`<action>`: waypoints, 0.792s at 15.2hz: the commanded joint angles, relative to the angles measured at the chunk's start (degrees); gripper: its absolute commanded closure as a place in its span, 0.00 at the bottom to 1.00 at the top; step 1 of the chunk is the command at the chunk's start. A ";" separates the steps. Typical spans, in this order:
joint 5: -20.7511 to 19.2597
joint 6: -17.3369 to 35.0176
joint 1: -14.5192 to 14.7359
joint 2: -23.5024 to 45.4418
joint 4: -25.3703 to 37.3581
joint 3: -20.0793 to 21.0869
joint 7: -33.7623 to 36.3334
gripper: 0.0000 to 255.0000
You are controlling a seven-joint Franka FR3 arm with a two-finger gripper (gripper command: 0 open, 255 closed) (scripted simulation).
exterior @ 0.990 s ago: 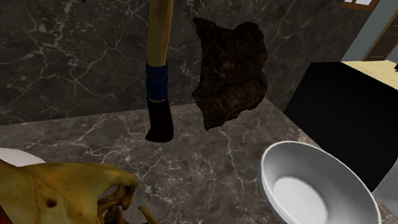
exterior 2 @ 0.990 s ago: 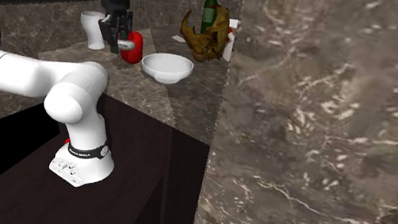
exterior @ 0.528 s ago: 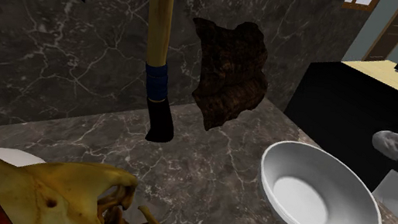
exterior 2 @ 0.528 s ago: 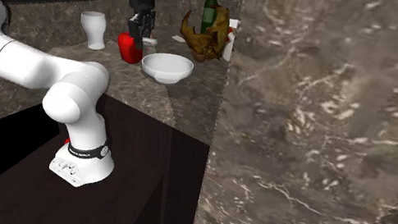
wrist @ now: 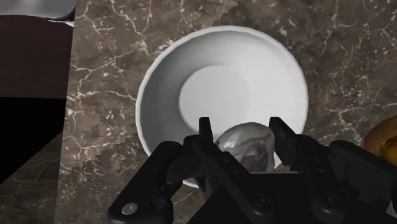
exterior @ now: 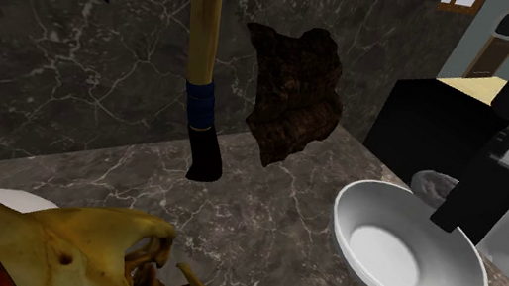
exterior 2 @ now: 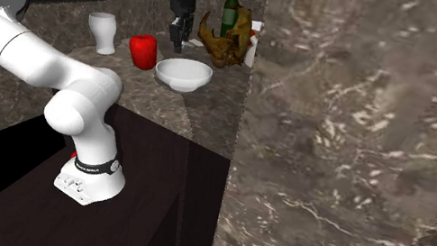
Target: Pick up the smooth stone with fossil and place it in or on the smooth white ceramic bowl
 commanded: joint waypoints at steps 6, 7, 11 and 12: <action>1.83 4.20 0.72 -1.58 -5.62 1.95 -0.59 1.00; 2.10 4.79 0.85 -1.82 -6.45 2.23 -0.69 1.00; 3.24 7.15 1.35 -2.66 -9.63 3.38 -1.08 1.00; 3.23 7.15 1.35 -2.66 -9.64 3.38 -1.08 1.00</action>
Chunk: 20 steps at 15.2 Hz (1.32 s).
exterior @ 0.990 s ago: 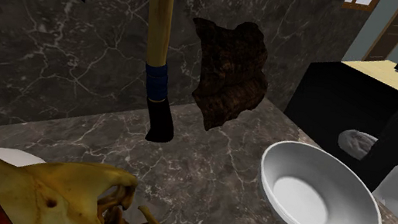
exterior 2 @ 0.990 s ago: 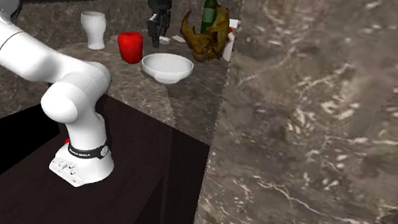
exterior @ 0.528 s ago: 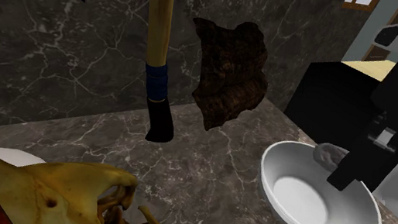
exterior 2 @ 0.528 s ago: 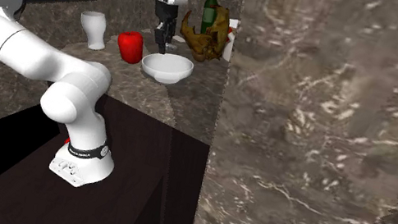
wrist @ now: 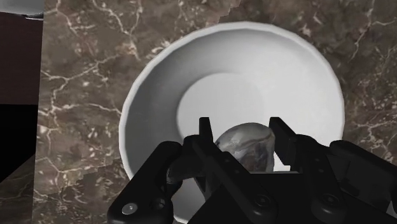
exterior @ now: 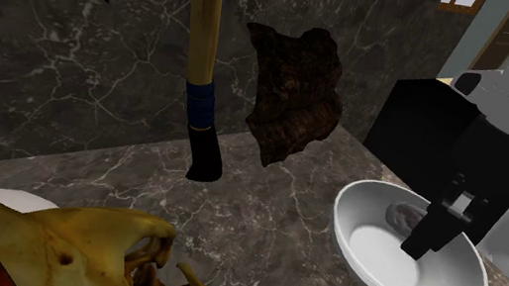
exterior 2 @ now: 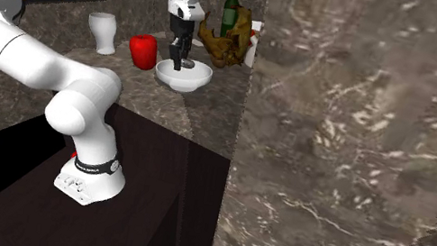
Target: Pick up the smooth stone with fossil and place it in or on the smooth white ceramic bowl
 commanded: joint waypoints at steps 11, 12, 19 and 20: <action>0.14 0.32 0.05 -0.09 -0.39 0.13 -0.07 0.00; 0.14 0.32 0.05 -0.09 -0.39 0.13 -0.07 0.00; -2.68 -5.43 -1.11 1.97 7.24 -2.86 0.58 0.00; -2.68 -5.43 -1.11 1.97 7.24 -2.86 0.58 0.00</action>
